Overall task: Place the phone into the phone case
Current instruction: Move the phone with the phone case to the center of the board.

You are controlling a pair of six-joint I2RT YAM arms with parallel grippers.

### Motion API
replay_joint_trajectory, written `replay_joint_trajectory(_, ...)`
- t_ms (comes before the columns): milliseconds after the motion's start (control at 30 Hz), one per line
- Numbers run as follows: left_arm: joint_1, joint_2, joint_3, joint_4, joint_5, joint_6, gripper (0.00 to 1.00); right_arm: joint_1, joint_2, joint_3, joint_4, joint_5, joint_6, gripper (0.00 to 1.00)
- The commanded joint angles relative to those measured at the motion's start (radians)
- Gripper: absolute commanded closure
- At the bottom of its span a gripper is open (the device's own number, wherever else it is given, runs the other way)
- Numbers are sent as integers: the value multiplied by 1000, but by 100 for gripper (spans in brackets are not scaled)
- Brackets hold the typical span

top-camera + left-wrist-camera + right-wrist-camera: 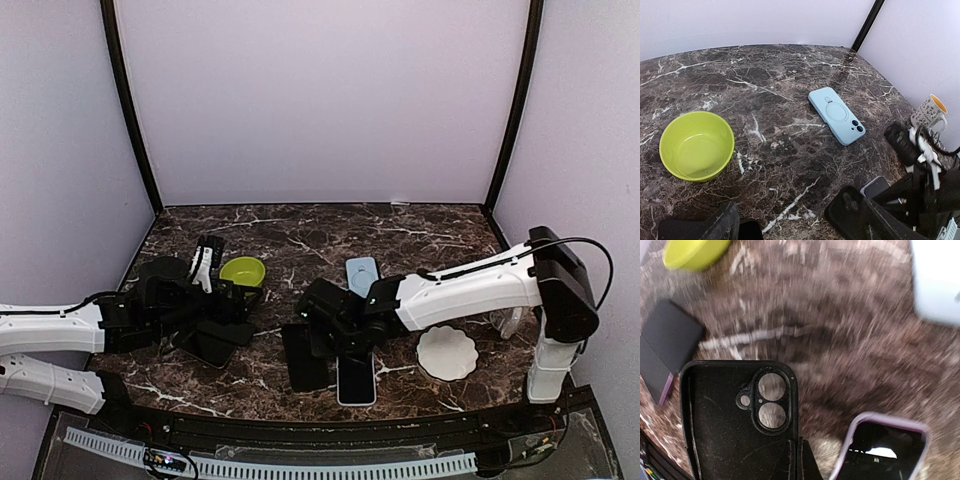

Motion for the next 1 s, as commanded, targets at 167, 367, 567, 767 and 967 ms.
replay_joint_trajectory(167,4,-34,-19,15,-6,-6,15,73,50,-101,44,-64,183,100)
replay_joint_trajectory(367,4,-31,-18,14,-1,-4,15,76,29,-138,-59,11,214,100)
replay_joint_trajectory(567,5,-24,-16,18,2,-5,16,75,-28,-159,-200,95,235,100)
replay_joint_trajectory(767,4,-16,-14,21,3,-5,15,72,-62,-180,-279,135,235,100)
replay_joint_trajectory(967,4,-10,-12,24,4,-4,16,72,8,-39,-302,158,177,100)
